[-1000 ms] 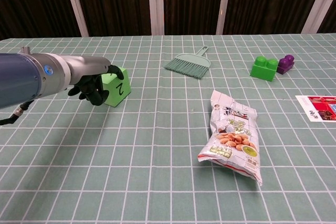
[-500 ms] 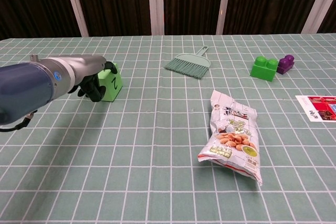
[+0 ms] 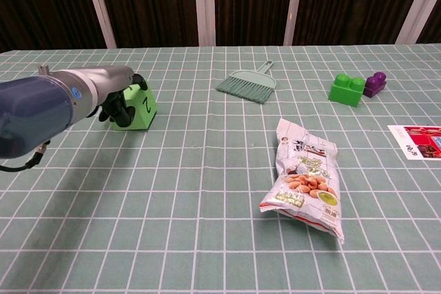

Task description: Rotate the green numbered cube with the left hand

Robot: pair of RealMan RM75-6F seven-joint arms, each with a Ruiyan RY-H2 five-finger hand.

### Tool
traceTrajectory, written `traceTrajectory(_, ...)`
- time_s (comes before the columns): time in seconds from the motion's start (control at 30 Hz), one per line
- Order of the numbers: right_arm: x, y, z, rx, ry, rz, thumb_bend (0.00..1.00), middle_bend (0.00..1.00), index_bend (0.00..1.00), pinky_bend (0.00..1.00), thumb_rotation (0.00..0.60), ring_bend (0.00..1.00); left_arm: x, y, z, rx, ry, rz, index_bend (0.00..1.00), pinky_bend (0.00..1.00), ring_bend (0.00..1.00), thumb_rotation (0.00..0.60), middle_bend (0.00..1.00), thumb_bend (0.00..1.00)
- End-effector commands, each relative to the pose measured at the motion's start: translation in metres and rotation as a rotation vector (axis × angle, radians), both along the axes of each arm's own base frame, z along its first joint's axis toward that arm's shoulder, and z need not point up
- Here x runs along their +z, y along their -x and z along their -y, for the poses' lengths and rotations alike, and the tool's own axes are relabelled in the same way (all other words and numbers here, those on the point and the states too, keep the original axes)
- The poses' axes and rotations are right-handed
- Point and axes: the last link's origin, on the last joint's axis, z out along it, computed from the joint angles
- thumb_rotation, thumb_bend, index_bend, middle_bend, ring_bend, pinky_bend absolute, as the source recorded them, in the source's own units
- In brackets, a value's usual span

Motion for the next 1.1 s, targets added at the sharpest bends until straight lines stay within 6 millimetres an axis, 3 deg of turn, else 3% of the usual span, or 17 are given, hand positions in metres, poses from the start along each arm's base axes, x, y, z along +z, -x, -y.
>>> traceTrajectory(0.03, 0.001, 0.0, 0.0, -0.002, 0.002, 0.0, 0.17, 0.01, 0.1, 0.0, 0.6, 0.0, 0.001, -0.007, 0.003, -0.006, 0.029, 0.046, 0.12, 0.8, 0.74, 0.6, 0.78, 0.81)
traceTrajectory(0.17, 0.001, 0.002, 0.0, -0.008, 0.001, 0.002, 0.17, 0.01, 0.1, 0.0, 0.6, 0.0, 0.015, -0.033, 0.008, -0.063, 0.059, 0.238, 0.15, 0.8, 0.74, 0.6, 0.77, 0.81)
traceTrajectory(0.3, 0.002, 0.001, 0.0, -0.005, 0.004, 0.001, 0.17, 0.01, 0.1, 0.0, 0.6, 0.0, 0.043, -0.059, 0.016, -0.123, 0.042, 0.45, 0.19, 0.8, 0.71, 0.6, 0.74, 0.79)
traceTrajectory(0.4, 0.002, 0.001, -0.001, -0.002, 0.0, 0.001, 0.17, 0.01, 0.1, 0.0, 0.6, 0.0, 0.076, -0.071, 0.022, -0.189, -0.028, 0.567, 0.23, 0.77, 0.64, 0.6, 0.69, 0.76)
traceTrajectory(0.5, 0.001, 0.0, -0.001, 0.0, -0.005, 0.003, 0.17, 0.01, 0.1, 0.0, 0.6, 0.0, 0.11, -0.066, 0.031, -0.289, -0.138, 0.515, 0.24, 0.65, 0.48, 0.6, 0.58, 0.7)
traceTrajectory(0.67, 0.0, -0.002, -0.003, 0.008, -0.007, 0.003, 0.17, 0.01, 0.1, 0.0, 0.6, 0.0, 0.156, -0.026, 0.051, -0.377, -0.285, 0.144, 0.24, 0.24, 0.1, 0.6, 0.26, 0.44)
traceTrajectory(0.7, 0.0, -0.003, -0.003, 0.01, -0.005, 0.004, 0.17, 0.01, 0.1, 0.0, 0.6, 0.0, 0.163, -0.017, 0.056, -0.377, -0.291, 0.1, 0.24, 0.21, 0.07, 0.6, 0.23, 0.41)
traceTrajectory(0.77, 0.001, -0.003, -0.003, 0.012, 0.0, 0.006, 0.17, 0.01, 0.1, 0.0, 0.6, 0.0, 0.178, 0.009, 0.071, -0.353, -0.307, 0.043, 0.21, 0.18, 0.04, 0.6, 0.19, 0.38)
traceTrajectory(0.9, 0.001, -0.004, -0.005, 0.022, -0.005, 0.008, 0.18, 0.01, 0.1, 0.0, 0.6, 0.0, 0.199, 0.062, 0.101, -0.293, -0.367, 0.094, 0.14, 0.18, 0.03, 0.6, 0.19, 0.38)
traceTrajectory(1.0, 0.004, -0.007, -0.006, 0.052, -0.007, 0.012, 0.18, 0.01, 0.1, 0.0, 0.6, 0.0, 0.208, 0.11, 0.124, -0.222, -0.414, 0.155, 0.14, 0.18, 0.03, 0.6, 0.19, 0.38)
traceTrajectory(1.1, 0.006, -0.009, -0.006, 0.091, 0.001, 0.011, 0.18, 0.01, 0.1, 0.0, 0.6, 0.0, 0.208, 0.146, 0.143, -0.18, -0.419, 0.203, 0.14, 0.18, 0.03, 0.6, 0.18, 0.38)
